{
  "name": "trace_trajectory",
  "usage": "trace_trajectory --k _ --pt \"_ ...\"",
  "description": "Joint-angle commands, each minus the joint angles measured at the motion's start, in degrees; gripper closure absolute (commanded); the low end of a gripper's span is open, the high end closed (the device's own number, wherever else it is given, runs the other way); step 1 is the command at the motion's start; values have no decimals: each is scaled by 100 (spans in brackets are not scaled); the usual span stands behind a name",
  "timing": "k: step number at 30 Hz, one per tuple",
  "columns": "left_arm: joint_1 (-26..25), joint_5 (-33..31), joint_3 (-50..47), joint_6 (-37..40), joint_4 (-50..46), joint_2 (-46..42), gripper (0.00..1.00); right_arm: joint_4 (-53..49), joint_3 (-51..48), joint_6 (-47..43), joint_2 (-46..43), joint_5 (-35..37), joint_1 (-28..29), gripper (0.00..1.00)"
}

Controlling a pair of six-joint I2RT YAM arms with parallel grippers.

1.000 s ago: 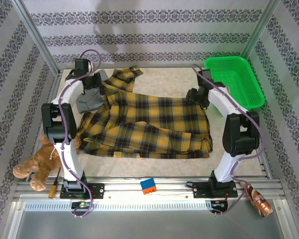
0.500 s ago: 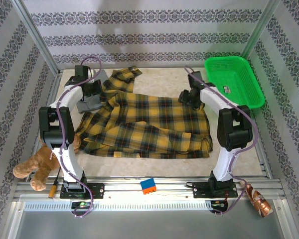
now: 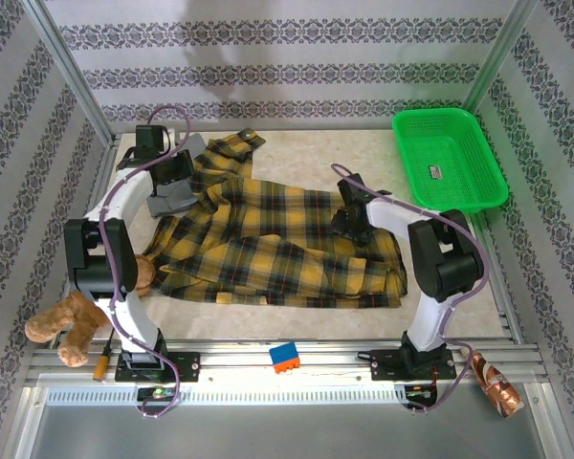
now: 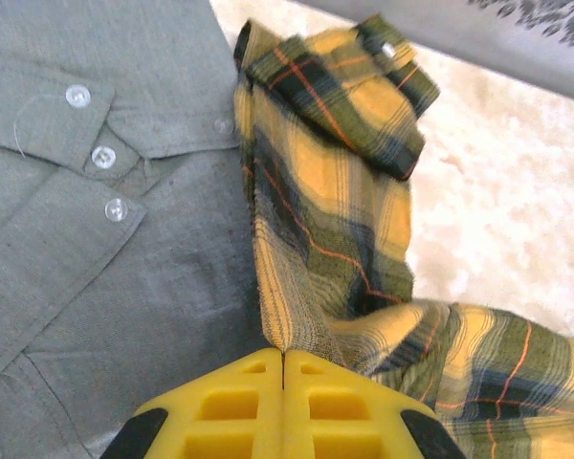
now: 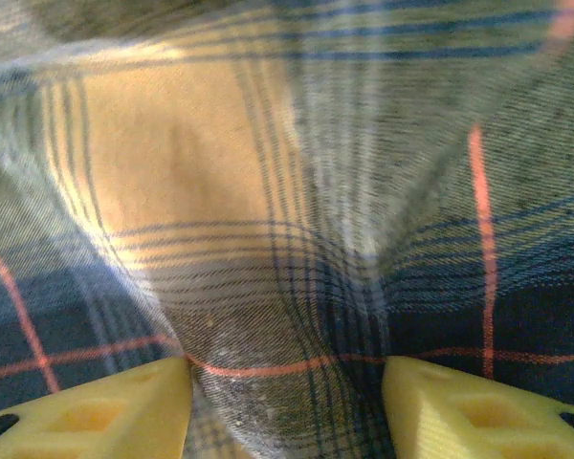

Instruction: Fold and stack the long sleeve shirts

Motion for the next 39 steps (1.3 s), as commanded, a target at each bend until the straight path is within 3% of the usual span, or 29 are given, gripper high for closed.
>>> trace_trajectory --k 1,7,15,26,30,39 --pt "115 -14 -45 -49 482 -323 97 -305 -416 417 -134 -75 245 43" --pt "124 185 -4 -83 540 -216 97 -374 -218 142 -407 88 -132 36" --pt "124 354 116 21 342 -6 97 -742 1483 -830 -476 -454 -908 33" --pt "123 350 45 29 202 134 97 -1447 3286 -2061 1166 194 -1170 36" --pt "115 328 -38 38 169 118 97 -1557 3540 -2133 1525 199 -1103 39" --pt "115 265 -284 58 205 103 97 -1359 2845 -2140 1328 -21 -803 42"
